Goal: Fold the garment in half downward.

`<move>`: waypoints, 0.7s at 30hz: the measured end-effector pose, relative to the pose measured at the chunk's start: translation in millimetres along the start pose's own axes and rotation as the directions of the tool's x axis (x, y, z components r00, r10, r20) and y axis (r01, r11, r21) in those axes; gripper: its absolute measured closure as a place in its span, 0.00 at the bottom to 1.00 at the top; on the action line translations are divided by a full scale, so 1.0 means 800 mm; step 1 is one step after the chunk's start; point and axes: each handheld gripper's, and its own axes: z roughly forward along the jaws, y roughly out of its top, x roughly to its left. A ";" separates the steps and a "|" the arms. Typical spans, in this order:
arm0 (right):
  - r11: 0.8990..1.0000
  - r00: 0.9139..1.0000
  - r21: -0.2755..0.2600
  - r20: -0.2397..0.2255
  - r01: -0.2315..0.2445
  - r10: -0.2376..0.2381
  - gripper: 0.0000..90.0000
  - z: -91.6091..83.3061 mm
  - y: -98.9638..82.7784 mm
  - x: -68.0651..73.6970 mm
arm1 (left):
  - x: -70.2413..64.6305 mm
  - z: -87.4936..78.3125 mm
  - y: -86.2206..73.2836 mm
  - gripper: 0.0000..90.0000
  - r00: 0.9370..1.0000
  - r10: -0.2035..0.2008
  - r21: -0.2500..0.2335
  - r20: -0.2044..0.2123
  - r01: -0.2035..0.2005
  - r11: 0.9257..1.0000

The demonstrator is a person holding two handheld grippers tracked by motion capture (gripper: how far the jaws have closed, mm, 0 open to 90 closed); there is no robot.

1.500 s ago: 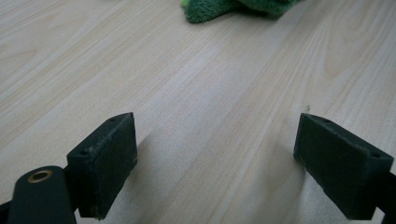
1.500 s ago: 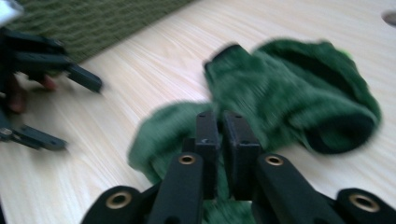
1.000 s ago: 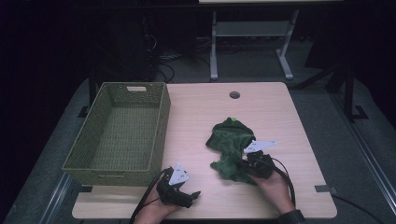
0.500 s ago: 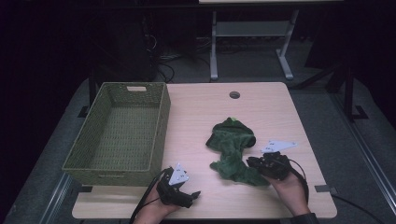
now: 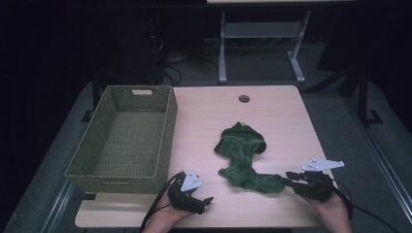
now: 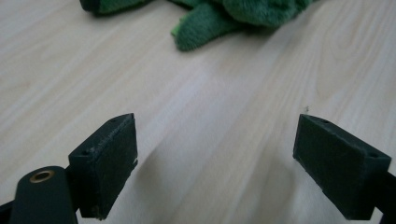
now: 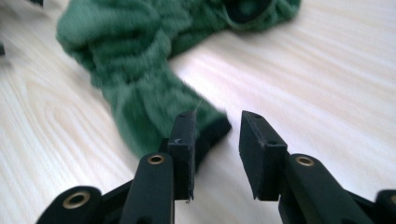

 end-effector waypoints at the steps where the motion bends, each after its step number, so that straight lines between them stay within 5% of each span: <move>1: 1.000 1.000 0.000 -0.007 -0.001 0.001 0.72 -0.003 -0.006 -0.002 | 0.001 0.003 0.003 0.15 1.000 -0.004 -0.004 0.000 0.004 1.000; 11: 0.999 0.998 0.042 -0.064 -0.001 0.004 0.69 -0.003 -0.029 0.007 | 0.010 0.018 0.011 0.15 1.000 0.024 0.011 -0.001 -0.024 1.000; 21: 0.998 0.994 0.055 -0.105 -0.016 0.022 0.77 0.013 -0.028 0.004 | 0.015 0.021 0.006 0.14 0.999 -0.005 0.026 0.042 0.004 1.000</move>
